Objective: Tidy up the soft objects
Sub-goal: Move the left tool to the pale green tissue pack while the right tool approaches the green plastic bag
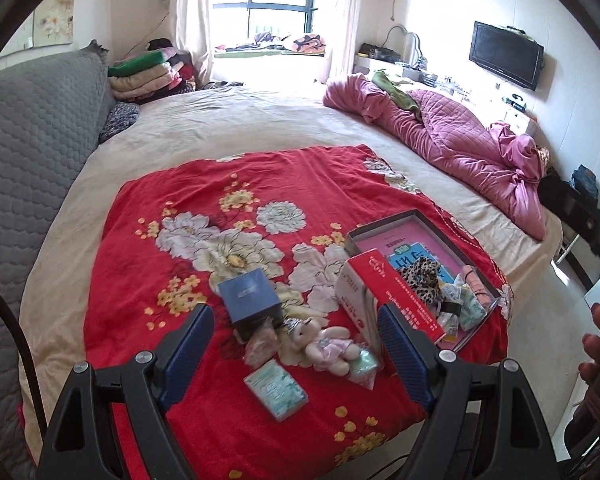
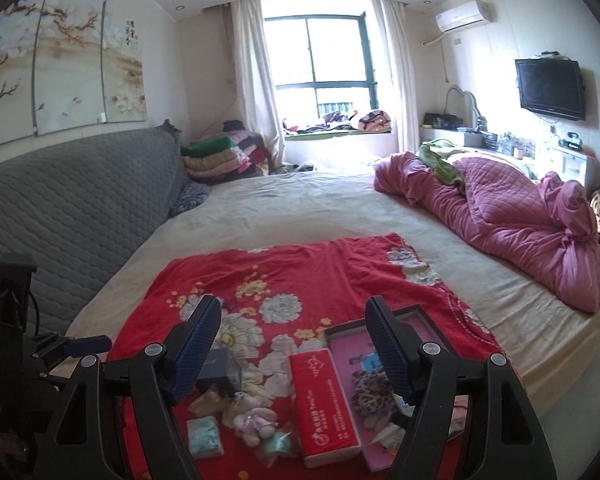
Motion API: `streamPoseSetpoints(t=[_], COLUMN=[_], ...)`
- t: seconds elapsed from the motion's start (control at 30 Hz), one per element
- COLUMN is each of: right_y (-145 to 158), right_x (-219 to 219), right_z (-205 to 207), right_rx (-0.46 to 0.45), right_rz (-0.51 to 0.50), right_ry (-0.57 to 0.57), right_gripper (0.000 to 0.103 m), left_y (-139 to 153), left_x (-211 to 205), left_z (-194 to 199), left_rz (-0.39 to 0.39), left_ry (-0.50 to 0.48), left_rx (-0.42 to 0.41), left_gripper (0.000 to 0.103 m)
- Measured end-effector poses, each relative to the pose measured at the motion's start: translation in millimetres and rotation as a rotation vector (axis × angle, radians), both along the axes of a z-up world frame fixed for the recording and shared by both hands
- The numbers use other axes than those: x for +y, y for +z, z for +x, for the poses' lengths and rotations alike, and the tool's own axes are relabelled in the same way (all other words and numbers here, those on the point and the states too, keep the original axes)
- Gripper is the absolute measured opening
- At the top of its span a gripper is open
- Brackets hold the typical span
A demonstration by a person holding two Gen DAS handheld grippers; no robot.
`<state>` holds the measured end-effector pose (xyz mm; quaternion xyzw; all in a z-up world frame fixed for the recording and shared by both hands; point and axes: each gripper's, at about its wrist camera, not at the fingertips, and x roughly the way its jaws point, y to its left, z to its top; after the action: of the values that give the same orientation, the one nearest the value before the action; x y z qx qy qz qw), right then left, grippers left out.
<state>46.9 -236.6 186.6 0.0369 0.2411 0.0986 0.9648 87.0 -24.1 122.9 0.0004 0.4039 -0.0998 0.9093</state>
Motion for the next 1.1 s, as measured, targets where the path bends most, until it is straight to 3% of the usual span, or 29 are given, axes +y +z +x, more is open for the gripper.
streamPoseSetpoints(t=[0.47, 0.73, 1.1], right_y=[-44.0, -96.1, -167.5], right_x=[43.1, 68.1, 86.9], right_z=[-18.1, -17.6, -16.8], right_rx=[0.075, 0.159, 0.249], right_rz=[-0.061, -0.101, -0.278], right_ry=[0.084, 0.132, 0.147], right_gripper=[0.076, 0.076, 0.076], left_y=[-41.8, -82.6, -127.8], left_x=[28.2, 51.5, 76.9], left_z=[-18.2, -28.4, -34.6], left_rz=[-0.010, -0.010, -0.002], left_ry=[0.043, 0.080, 0.115], left_rx=[0.058, 0.121, 0.203], left_gripper=[0.083, 0.083, 0.083])
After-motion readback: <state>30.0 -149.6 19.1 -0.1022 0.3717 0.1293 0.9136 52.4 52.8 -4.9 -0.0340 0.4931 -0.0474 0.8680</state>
